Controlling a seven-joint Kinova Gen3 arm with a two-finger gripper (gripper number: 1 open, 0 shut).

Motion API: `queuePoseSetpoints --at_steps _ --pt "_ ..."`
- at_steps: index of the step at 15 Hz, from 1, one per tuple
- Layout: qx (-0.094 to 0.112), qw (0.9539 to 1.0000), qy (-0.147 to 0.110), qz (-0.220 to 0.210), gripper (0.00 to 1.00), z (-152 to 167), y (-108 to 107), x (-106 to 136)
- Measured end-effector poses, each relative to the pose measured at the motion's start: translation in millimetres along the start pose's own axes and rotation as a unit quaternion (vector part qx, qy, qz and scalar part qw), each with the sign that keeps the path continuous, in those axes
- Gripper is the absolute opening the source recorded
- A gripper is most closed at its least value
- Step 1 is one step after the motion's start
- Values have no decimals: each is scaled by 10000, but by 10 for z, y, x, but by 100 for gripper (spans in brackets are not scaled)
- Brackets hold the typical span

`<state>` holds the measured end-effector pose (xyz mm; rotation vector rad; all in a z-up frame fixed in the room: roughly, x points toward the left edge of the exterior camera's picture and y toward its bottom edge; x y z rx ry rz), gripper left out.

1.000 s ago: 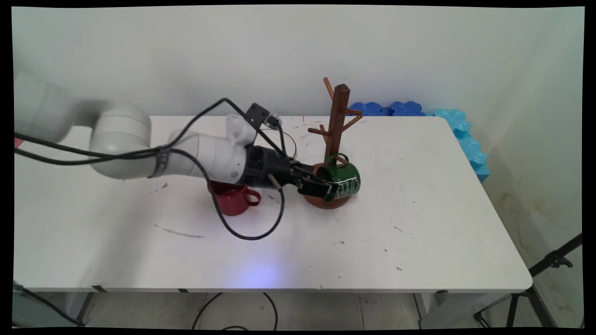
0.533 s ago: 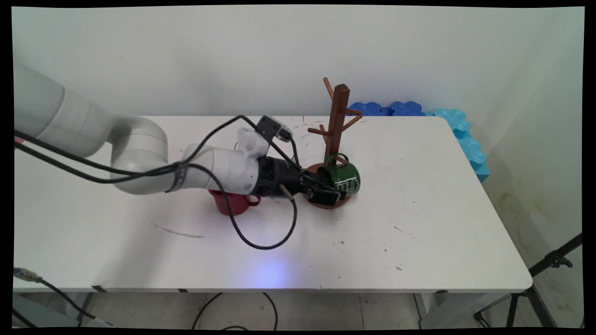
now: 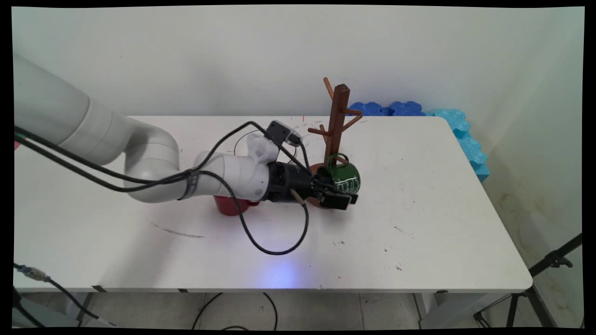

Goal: Pick up the green mug from the rack, then place the picked object on the table

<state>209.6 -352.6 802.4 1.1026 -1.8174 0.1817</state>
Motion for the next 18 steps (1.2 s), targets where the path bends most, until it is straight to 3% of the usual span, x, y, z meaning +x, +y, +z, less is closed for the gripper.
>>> queuePoseSetpoints --at_steps 6,7,18 --pt "15 9999 33 -115 100 186 11 35" --pt "14 9999 41 -131 0 212 12 43" --pt "-146 9998 78 -102 0 169 98 115"
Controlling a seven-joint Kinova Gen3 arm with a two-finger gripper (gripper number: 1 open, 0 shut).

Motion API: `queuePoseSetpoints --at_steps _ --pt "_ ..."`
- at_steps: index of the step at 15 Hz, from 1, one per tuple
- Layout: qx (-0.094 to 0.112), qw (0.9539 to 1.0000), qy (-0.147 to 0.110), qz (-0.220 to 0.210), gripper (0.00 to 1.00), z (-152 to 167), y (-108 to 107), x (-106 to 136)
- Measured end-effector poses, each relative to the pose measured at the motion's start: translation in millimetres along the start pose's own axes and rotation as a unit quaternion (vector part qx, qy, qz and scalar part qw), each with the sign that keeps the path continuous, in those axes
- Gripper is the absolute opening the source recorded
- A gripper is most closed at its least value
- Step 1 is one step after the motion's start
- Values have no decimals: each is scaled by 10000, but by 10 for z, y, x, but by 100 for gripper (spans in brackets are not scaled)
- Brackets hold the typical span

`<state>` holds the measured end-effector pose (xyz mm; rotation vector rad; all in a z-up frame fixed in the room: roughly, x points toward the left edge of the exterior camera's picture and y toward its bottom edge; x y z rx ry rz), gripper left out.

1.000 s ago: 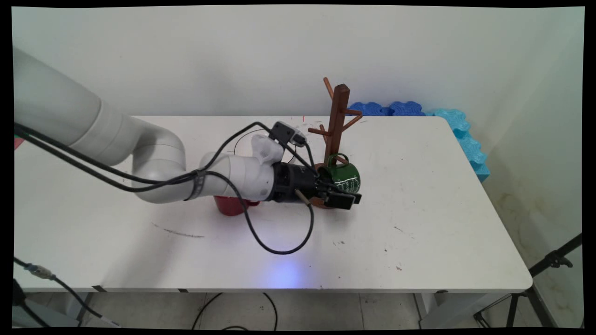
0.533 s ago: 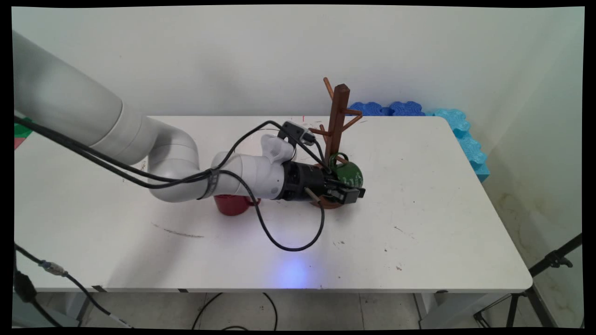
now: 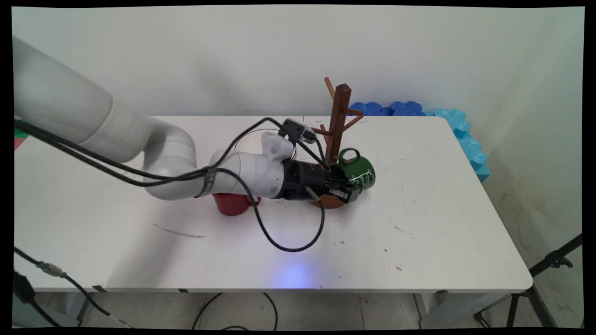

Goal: Place the picked object on the table

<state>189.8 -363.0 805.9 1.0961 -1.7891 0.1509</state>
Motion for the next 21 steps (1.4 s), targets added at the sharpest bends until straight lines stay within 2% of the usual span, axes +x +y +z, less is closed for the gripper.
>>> queuePoseSetpoints --at_steps 9,15,21 --pt "-328 9994 50 74 0 -400 211 138" --pt "-544 9984 -14 132 0 -770 339 217" --pt "-458 9983 -197 303 0 -1073 304 287"
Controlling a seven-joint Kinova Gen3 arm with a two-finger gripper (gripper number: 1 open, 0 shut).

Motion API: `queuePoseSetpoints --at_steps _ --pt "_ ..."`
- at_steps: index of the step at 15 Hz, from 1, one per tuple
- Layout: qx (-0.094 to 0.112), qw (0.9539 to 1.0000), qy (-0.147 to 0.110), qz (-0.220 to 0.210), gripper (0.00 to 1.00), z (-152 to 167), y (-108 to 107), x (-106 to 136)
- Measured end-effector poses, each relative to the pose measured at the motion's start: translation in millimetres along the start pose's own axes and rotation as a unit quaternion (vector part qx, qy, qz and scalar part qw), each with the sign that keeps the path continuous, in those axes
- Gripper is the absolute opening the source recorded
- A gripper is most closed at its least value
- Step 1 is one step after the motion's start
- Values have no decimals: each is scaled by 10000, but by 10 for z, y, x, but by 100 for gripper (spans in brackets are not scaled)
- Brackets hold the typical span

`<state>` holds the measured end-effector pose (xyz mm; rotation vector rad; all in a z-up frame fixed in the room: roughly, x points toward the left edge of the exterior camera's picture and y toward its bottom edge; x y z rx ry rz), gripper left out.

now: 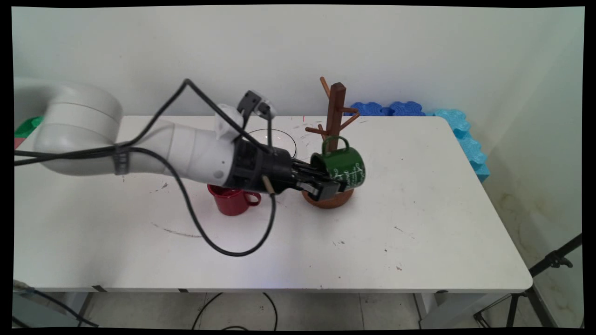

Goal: Place the picked object on the table

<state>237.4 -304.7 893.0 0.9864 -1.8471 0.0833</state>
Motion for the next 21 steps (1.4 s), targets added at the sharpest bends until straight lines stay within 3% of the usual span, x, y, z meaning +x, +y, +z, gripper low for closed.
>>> queuePoseSetpoints --at_steps 4,13,17,21 --pt "17 9998 -131 115 0 -113 -3 -8" --pt "-362 9946 -642 731 0 -452 94 122" --pt "-530 9865 -952 1226 0 -763 92 304" --pt "-601 9724 -1308 1839 0 -1047 127 454"
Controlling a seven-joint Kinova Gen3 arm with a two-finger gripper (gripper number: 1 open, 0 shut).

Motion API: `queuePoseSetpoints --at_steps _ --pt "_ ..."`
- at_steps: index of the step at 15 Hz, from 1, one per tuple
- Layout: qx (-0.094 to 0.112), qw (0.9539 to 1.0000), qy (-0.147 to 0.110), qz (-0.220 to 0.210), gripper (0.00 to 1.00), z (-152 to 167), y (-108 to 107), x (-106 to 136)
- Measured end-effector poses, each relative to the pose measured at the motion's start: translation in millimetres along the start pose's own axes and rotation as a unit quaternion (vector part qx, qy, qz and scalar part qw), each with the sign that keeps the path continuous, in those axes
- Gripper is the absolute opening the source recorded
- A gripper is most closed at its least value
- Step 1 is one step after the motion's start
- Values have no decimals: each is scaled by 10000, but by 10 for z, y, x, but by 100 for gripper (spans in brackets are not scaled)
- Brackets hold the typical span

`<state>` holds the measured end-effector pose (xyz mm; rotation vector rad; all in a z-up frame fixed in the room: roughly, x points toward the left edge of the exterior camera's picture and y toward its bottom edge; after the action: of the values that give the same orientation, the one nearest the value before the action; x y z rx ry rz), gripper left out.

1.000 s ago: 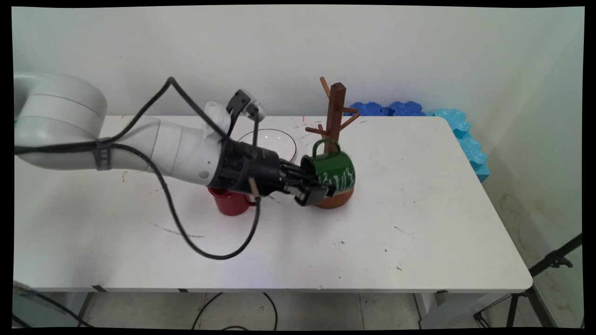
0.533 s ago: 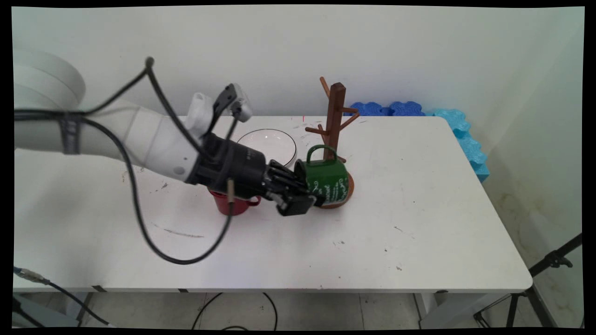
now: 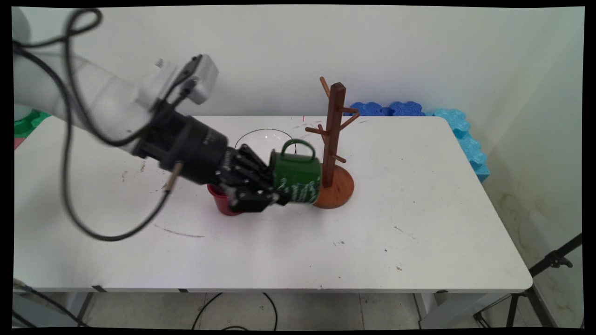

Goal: Place the picked object on the table

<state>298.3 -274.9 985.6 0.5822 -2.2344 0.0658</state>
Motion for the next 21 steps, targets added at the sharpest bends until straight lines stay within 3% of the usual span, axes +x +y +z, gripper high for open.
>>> queuePoseSetpoints --at_steps 4,9,15,21 --pt "27 9965 -556 618 0 -294 92 47" --pt "283 9870 -1385 767 0 -471 -11 -75" --pt "348 9692 -2298 820 0 -433 -181 -228" --pt "367 9456 -3137 778 0 -348 -280 -404"
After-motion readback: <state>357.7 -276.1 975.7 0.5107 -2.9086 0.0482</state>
